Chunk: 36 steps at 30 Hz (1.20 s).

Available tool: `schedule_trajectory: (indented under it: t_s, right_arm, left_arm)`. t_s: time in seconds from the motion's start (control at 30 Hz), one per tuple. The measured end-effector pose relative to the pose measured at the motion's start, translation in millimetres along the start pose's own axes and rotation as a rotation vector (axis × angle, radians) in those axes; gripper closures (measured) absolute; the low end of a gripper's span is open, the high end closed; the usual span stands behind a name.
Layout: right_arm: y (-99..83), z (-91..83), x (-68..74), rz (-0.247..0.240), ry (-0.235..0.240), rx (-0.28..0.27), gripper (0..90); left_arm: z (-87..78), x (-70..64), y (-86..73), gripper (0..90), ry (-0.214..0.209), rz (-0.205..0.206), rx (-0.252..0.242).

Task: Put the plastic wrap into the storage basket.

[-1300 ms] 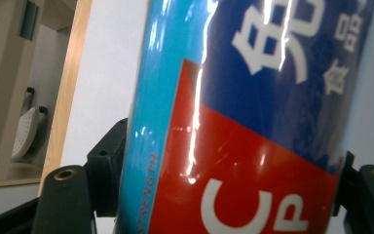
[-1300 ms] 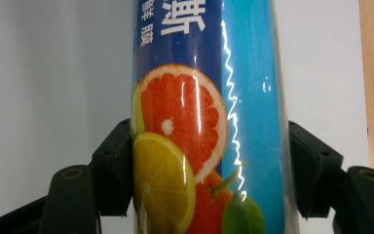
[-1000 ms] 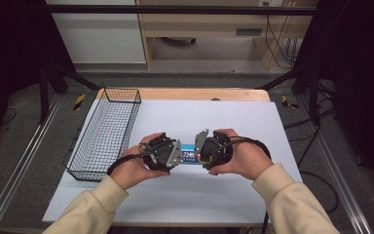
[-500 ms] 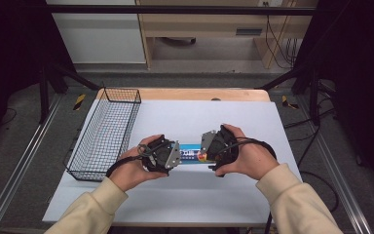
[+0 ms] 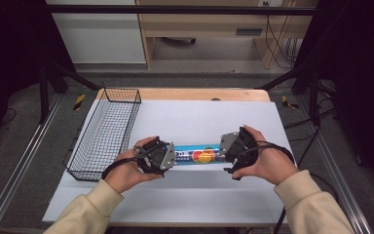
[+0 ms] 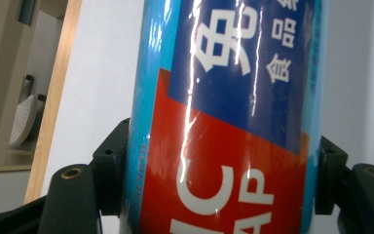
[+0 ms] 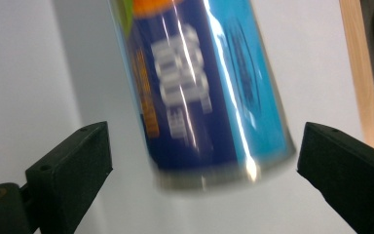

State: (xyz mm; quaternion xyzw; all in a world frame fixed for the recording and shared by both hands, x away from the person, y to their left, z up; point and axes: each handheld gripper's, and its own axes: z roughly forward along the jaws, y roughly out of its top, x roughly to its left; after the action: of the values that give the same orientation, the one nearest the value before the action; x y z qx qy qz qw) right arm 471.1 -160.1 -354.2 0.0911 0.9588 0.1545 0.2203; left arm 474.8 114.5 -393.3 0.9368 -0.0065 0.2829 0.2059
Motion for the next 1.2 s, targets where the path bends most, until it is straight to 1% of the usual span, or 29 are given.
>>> schedule_trajectory:
  t_s: [0.1, 0.13, 0.17, 0.23, 0.27, 0.3, 0.33, 0.4, 0.43, 0.47, 0.5, 0.53, 0.57, 0.6, 0.63, 0.67, 0.7, 0.73, 0.8, 0.83, 0.87, 0.9, 0.93, 0.97, 1.0, 1.03, 1.1, 1.17, 1.2]
  right_arm:
    - [-16.0, -2.3, -0.5, 0.052, -0.006, -0.011, 5.9]
    - [-21.3, -2.6, -0.4, 0.065, -0.016, -0.017, 6.2]
    - [-26.7, -2.8, -0.6, 0.083, -0.025, -0.023, 6.1]
    - [-36.9, -1.9, -0.9, 0.141, -0.028, -0.056, 6.3]
    - [-41.5, -0.7, -1.6, 0.169, -0.036, -0.067, 6.4]
    - [-45.2, 1.2, -1.2, 0.202, -0.042, -0.076, 6.5]
    - [-48.3, 3.6, -0.7, 0.224, -0.059, -0.089, 7.3]
    - [-52.4, 8.7, 0.2, 0.285, -0.082, -0.106, 7.5]
    - [-54.3, 11.5, 1.4, 0.317, -0.105, -0.124, 7.9]
    - [-55.2, 13.1, 1.4, 0.341, -0.109, -0.132, 8.4]
    - [-55.2, 13.1, 1.4, 0.341, -0.109, -0.132, 8.4]
    - [-57.4, 18.0, 4.1, 0.422, -0.14, -0.21, 8.3]
    - [-58.3, 20.0, 5.1, 0.45, -0.148, -0.237, 8.3]
    - [-58.9, 23.3, 6.7, 0.484, -0.166, -0.26, 8.4]
    - [-59.3, 27.5, 8.4, 0.515, -0.192, -0.272, 8.5]
    - [-59.9, 32.1, 9.4, 0.549, -0.208, -0.274, 8.2]
    - [-59.9, 32.1, 9.4, 0.549, -0.208, -0.274, 8.2]
    - [-61.7, 42.5, 12.4, 0.637, -0.244, -0.28, 7.6]
    - [-63.6, 50.8, 14.2, 0.713, -0.259, -0.268, 7.4]
    - [-64.3, 55.1, 15.8, 0.753, -0.27, -0.264, 7.4]
    - [-65.8, 60.0, 17.7, 0.787, -0.271, -0.258, 7.5]
    - [-67.0, 62.6, 18.5, 0.796, -0.278, -0.26, 7.4]
    - [-68.8, 65.8, 19.7, 0.821, -0.296, -0.263, 7.3]
    - [-68.8, 65.8, 19.7, 0.821, -0.296, -0.263, 7.3]
    - [-72.1, 68.4, 20.9, 0.86, -0.318, -0.263, 7.6]
    - [-73.5, 68.8, 21.4, 0.864, -0.335, -0.268, 7.9]
    - [-76.6, 68.7, 22.7, 0.891, -0.355, -0.271, 7.7]
    - [-79.7, 67.8, 24.2, 0.923, -0.357, -0.288, 7.0]
    - [-81.1, 67.5, 25.2, 0.938, -0.361, -0.292, 7.0]
  left_arm:
    - [-2.2, 1.0, -4.7, 30.2, 0.003, -0.011, 0.0]
    - [-3.1, 1.9, -6.5, 30.2, -0.003, -0.021, -0.002]
    - [-4.1, 2.3, -8.2, 30.2, 0.004, -0.025, -0.004]
    - [-7.0, 3.6, -11.1, 30.2, 0.006, -0.041, -0.003]
    - [-8.6, 4.0, -12.3, 30.2, 0.014, -0.043, -0.006]
    - [-10.3, 5.0, -13.3, 30.3, 0.012, -0.049, -0.006]
    - [-12.3, 5.8, -14.0, 30.3, 0.016, -0.054, -0.003]
    - [-13.5, 6.7, -14.9, 30.3, 0.023, -0.052, -0.01]
    - [-17.0, 8.1, -16.4, 30.3, 0.028, -0.063, -0.017]
    - [-17.0, 8.1, -16.4, 30.3, 0.028, -0.063, -0.017]
    - [-19.2, 8.8, -16.8, 30.3, 0.029, -0.069, -0.018]
    - [-23.4, 9.9, -17.8, 30.3, 0.039, -0.083, -0.032]
    - [-25.7, 10.8, -18.3, 30.3, 0.037, -0.093, -0.039]
    - [-27.6, 11.1, -18.8, 30.3, 0.046, -0.101, -0.052]
    - [-30.6, 12.1, -18.8, 30.3, 0.048, -0.107, -0.049]
    - [-32.5, 13.0, -19.5, 30.3, 0.053, -0.114, -0.059]
    - [-32.5, 13.0, -19.5, 30.3, 0.053, -0.114, -0.059]
    - [-36.8, 15.5, -20.5, 30.4, 0.055, -0.125, -0.066]
    - [-40.7, 17.7, -20.9, 30.3, 0.066, -0.134, -0.066]
    - [-42.4, 19.3, -21.3, 30.3, 0.067, -0.148, -0.072]
    - [-43.5, 20.1, -21.7, 30.3, 0.071, -0.152, -0.075]
    - [-45.0, 21.2, -22.2, 30.3, 0.073, -0.165, -0.082]
    - [-45.0, 21.2, -22.2, 30.4, 0.073, -0.165, -0.082]
    - [-46.6, 22.4, -22.6, 30.4, 0.077, -0.168, -0.081]
    - [-49.0, 24.0, -23.2, 30.4, 0.082, -0.174, -0.083]
    - [-51.0, 24.9, -23.3, 30.3, 0.085, -0.176, -0.075]
    - [-54.0, 26.9, -23.8, 30.4, 0.089, -0.184, -0.072]
    - [-57.9, 28.6, -24.1, 30.4, 0.091, -0.19, -0.065]
    - [-59.7, 29.2, -24.3, 30.4, 0.099, -0.189, -0.064]
